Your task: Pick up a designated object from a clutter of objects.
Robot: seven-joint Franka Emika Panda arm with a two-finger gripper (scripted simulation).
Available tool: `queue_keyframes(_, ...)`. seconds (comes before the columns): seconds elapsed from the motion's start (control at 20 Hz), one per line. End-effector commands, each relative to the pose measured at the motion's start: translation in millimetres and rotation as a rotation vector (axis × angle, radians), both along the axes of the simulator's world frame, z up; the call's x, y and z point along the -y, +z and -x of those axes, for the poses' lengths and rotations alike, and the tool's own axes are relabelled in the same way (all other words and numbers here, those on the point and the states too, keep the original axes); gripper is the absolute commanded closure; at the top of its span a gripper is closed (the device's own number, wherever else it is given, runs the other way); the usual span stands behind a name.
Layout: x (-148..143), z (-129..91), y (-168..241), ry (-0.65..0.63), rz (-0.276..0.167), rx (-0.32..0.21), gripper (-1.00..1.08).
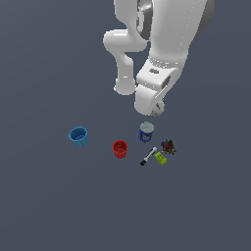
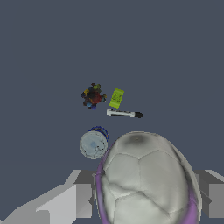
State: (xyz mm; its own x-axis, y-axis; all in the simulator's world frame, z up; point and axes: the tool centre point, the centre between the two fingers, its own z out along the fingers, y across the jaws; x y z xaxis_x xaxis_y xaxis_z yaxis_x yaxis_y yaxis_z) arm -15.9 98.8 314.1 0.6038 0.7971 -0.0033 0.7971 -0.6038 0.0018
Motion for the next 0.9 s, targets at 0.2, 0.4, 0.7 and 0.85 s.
queue_keyframes(0.2,-63,-12,40,-0.001,-0.003,0.000,1.08)
queue_keyframes(0.4,-89,-18,57,-0.001,-0.003,0.000,1.08)
queue_keyframes(0.7,-114,-25,73,-0.001,-0.004,0.000,1.08)
queue_keyframes(0.85,-120,-27,77,-0.001,-0.004,0.000,1.08)
